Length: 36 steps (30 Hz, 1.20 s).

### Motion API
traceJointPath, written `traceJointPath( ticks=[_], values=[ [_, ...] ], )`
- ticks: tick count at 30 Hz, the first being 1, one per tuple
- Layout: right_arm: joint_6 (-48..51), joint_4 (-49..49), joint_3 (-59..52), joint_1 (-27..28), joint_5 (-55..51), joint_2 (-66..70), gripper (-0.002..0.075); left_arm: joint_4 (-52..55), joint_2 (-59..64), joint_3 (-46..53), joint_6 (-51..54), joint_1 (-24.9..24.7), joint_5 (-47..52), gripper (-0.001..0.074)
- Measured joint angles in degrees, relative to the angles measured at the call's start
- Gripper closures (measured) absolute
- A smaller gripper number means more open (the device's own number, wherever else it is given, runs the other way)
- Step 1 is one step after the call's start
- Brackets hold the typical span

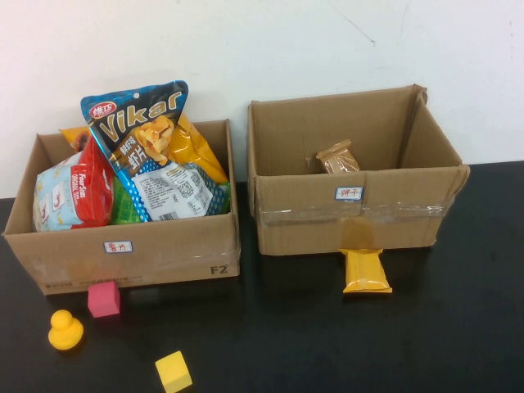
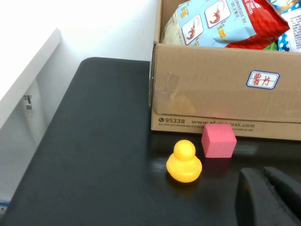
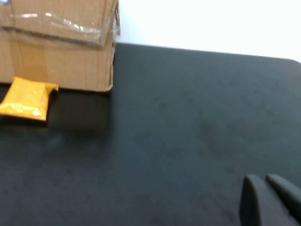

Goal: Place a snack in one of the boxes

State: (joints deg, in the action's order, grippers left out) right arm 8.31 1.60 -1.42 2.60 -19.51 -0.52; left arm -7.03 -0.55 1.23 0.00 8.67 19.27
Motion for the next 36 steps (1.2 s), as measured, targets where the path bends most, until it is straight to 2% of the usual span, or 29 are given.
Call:
traceJointPath(
  ticks=[4,10,16,22,29,32,36],
  values=[
    [0.0,-1.2,2.5,0.0,-0.5,0.0,0.0727,0.0,0.0,0.0,0.0,0.0,0.0,0.0737],
    [2.4,0.4,20.7,0.0,-8.4,1.8,0.0727,0.0,0.0,0.0,0.0,0.0,0.0,0.0737],
    [4.6,-2.7,31.4,0.0,-10.3,14.8,0.0727,0.0,0.0,0.0,0.0,0.0,0.0,0.0737],
    [4.9,-7.6,33.5,0.0,-8.7,29.7,0.0727,0.0,0.0,0.0,0.0,0.0,0.0,0.0737],
    [6.2,-9.1,40.8,0.0,-12.4,46.5,0.0727,0.0,0.0,0.0,0.0,0.0,0.0,0.0737],
    [4.6,-7.0,43.8,-1.8,-11.1,52.8,0.0727,0.0,0.0,0.0,0.0,0.0,0.0,0.0737],
    [-3.6,-1.6,45.8,-7.7,-7.9,61.2,0.0727,0.0,0.0,0.0,0.0,0.0,0.0,0.0737]
  ],
)
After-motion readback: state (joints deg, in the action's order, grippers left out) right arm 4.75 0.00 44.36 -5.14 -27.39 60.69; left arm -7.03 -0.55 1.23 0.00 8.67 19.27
